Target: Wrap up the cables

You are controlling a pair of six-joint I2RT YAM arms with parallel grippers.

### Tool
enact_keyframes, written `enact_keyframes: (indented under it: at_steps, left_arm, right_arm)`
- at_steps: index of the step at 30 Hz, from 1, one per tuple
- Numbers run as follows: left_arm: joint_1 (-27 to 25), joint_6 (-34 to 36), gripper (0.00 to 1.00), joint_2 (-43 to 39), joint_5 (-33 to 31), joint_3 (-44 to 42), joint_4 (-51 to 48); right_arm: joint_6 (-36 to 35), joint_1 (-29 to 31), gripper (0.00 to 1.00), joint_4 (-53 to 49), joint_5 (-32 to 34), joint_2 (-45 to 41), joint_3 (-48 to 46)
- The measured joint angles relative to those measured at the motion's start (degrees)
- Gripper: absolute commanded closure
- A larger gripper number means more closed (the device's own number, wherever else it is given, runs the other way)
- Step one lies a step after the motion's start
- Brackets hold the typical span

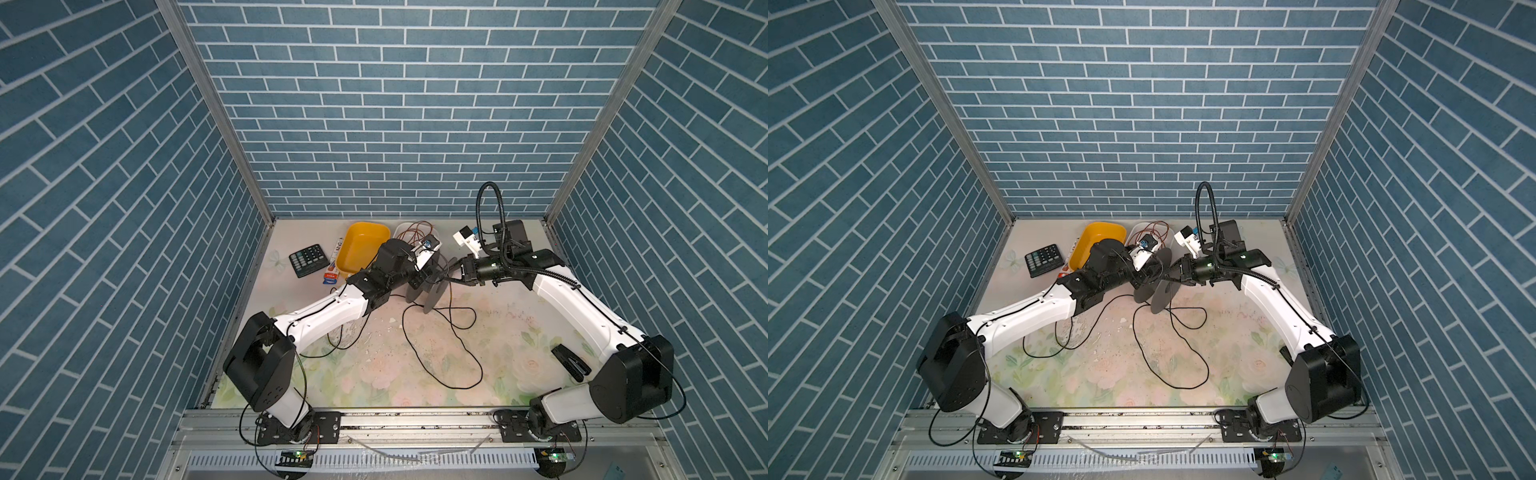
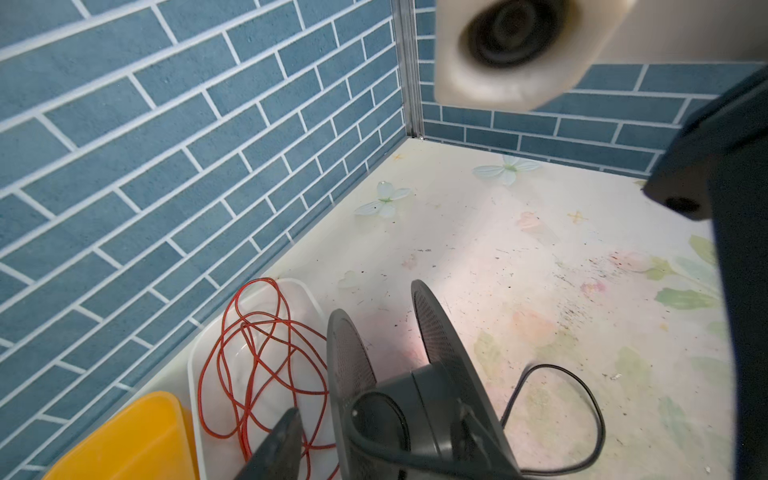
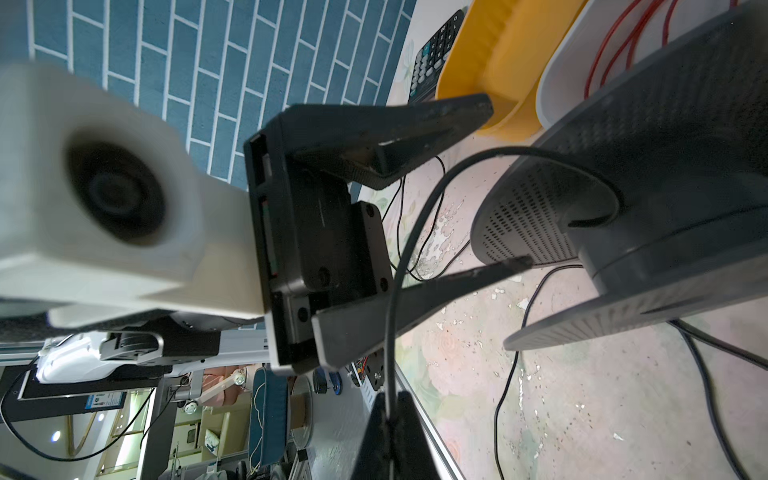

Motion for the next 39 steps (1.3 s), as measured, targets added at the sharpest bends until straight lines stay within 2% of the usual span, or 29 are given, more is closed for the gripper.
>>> enact_keyframes:
  at_steps: [5, 9, 15, 19, 20, 21, 22, 26, 29, 32, 39]
  left_arm:
    - [-0.2, 1.97, 0.65, 1.64, -0.48, 1.92, -0.07]
    - [-0.55, 2.89, 0.9, 2.54, -0.68, 2.56, -0.37]
    - [-1.51, 4.0, 1.0, 2.71, -1.27, 3.06, -0.94]
    - [-2.03, 4.55, 1.0, 2.71, -1.92, 3.21, -0.87]
    - [-2.1, 4.68, 0.89, 2.71, -2.05, 3.21, -0.87]
    - [-2.14, 5.14, 0.68, 2.69, -2.16, 3.17, -0.83]
    - [-2.14, 5.35, 0.56, 2.62, -2.21, 3.06, -0.66]
    - [-2.14, 6.73, 0.48, 2.08, -2.93, 1.33, 0.5]
    - [-2.14, 7.82, 0.38, 2.08, -3.54, 1.25, 0.92]
    - [-2.14, 8.9, 0.34, 2.25, -3.72, 1.29, 2.16]
    - [-2.14, 9.97, 0.38, 4.94, -4.55, 1.64, 7.08]
  right_arm:
    - [0.0, -0.04, 1.0, -1.31, 0.48, 0.0, 0.0]
    - [-0.2, -0.07, 1.0, -1.81, 0.9, 0.0, 0.0]
    - [-0.46, -0.07, 1.0, -2.69, 1.88, 0.0, 0.52]
    - [-0.87, -0.07, 1.0, -3.08, 2.84, 0.0, 0.74]
    - [-0.9, -0.07, 1.0, -3.13, 2.97, 0.0, 0.74]
    - [-0.96, -0.07, 1.0, -3.13, 2.99, 0.0, 0.74]
    - [-1.18, -0.07, 1.0, -3.19, 2.99, 0.0, 0.79]
    - [-1.92, -0.07, 1.0, -4.33, 2.97, 0.0, 2.12]
    - [-2.27, -0.11, 1.0, -5.18, 2.8, 0.0, 3.39]
    - [-2.38, -0.11, 1.0, -6.19, 2.8, 0.0, 4.35]
    - [-3.26, -0.31, 1.0, -8.68, 2.89, -0.02, 5.22]
